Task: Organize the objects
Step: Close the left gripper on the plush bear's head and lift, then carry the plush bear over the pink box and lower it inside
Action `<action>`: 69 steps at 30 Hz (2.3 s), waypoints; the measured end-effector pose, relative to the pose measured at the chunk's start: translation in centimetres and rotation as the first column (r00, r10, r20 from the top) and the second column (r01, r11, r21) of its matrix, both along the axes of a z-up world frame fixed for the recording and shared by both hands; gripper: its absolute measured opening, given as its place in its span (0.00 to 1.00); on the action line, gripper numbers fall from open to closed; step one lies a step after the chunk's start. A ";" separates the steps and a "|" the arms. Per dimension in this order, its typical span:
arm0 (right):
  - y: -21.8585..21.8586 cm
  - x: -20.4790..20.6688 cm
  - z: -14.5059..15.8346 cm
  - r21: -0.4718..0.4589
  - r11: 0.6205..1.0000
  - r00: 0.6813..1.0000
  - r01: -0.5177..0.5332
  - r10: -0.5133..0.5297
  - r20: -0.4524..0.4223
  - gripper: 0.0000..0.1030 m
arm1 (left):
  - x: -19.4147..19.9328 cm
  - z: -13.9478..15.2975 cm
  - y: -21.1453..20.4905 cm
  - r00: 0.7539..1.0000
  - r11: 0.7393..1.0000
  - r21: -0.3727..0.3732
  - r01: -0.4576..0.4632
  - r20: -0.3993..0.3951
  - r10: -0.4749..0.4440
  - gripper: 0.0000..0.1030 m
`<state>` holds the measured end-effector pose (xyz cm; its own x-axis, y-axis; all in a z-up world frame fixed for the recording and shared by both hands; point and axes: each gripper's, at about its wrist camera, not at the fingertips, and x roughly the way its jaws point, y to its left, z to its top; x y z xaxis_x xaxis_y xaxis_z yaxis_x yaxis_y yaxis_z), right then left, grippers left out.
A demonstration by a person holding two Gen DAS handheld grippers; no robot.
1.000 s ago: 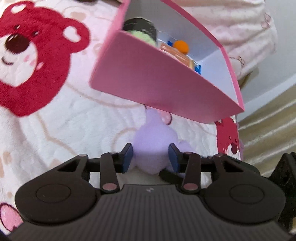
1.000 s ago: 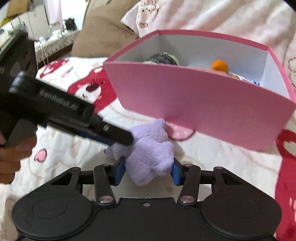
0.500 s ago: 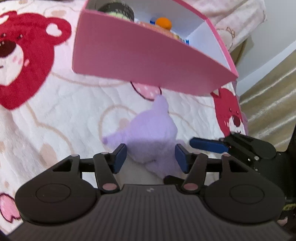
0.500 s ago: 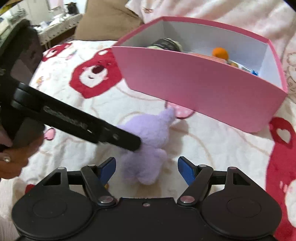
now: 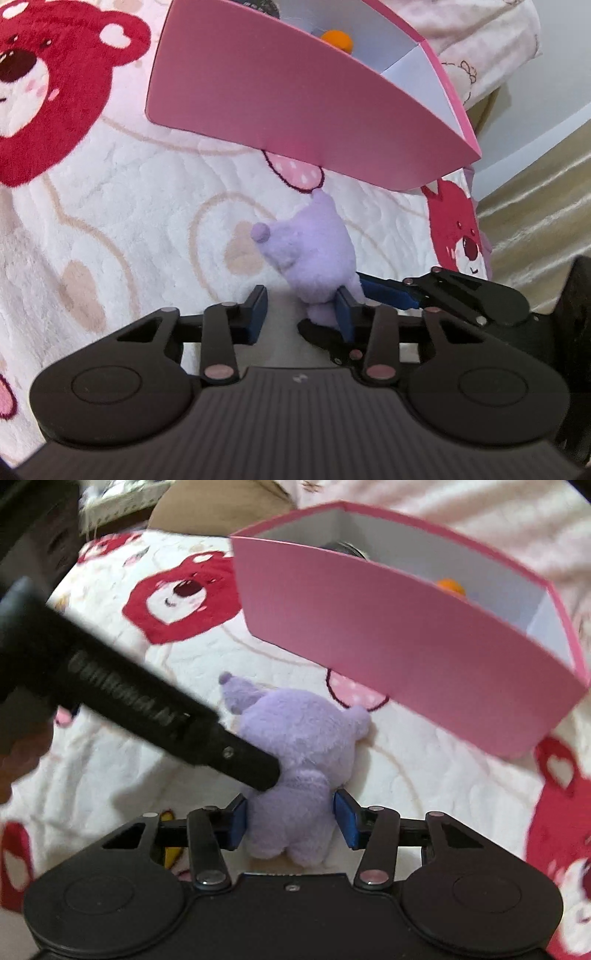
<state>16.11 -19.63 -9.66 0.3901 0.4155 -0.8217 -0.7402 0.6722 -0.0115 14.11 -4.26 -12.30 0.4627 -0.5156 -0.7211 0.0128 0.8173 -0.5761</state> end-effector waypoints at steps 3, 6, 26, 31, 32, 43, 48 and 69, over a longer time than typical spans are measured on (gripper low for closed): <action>-0.6 0.8 0.0 0.051 0.998 0.998 0.029 -0.026 -0.051 0.56 | 0.1 0.0 -0.4 1.000 1.000 -0.007 -0.003 0.005 0.003 0.32; -0.9 1.3 -0.5 0.078 0.994 0.992 0.074 -0.065 -0.106 0.58 | 0.3 -0.1 -0.3 1.000 1.000 -0.006 -0.012 0.016 0.012 0.31; -0.5 -0.1 0.4 0.109 0.983 0.977 0.151 -0.132 -0.167 0.63 | -0.3 -0.3 2.3 0.992 0.985 -0.116 -0.124 0.018 0.127 0.24; -1.2 -0.4 1.0 0.168 0.968 0.971 0.185 -0.153 -0.186 0.54 | -0.3 -0.5 2.6 0.994 0.989 -0.105 -0.108 0.021 0.110 0.23; -1.1 -0.2 0.8 0.159 0.969 0.970 0.189 -0.158 -0.186 0.54 | -0.3 -0.5 2.5 0.994 0.990 -0.101 -0.101 0.019 0.104 0.23; -0.3 -1.1 0.8 0.133 0.972 0.976 0.193 -0.176 -0.130 0.49 | -0.7 0.1 2.4 0.996 0.993 -0.101 -0.066 0.056 0.072 0.22; -0.9 -2.6 3.2 0.205 0.954 0.974 0.218 -0.199 -0.108 0.40 | -2.2 3.1 1.6 0.990 0.999 -0.050 0.021 0.144 -0.013 0.21; 1.1 -1.8 0.0 0.119 0.958 0.963 0.261 -0.249 -0.105 0.62 | -1.2 -0.6 2.3 0.999 0.998 -0.063 0.000 0.051 0.003 0.23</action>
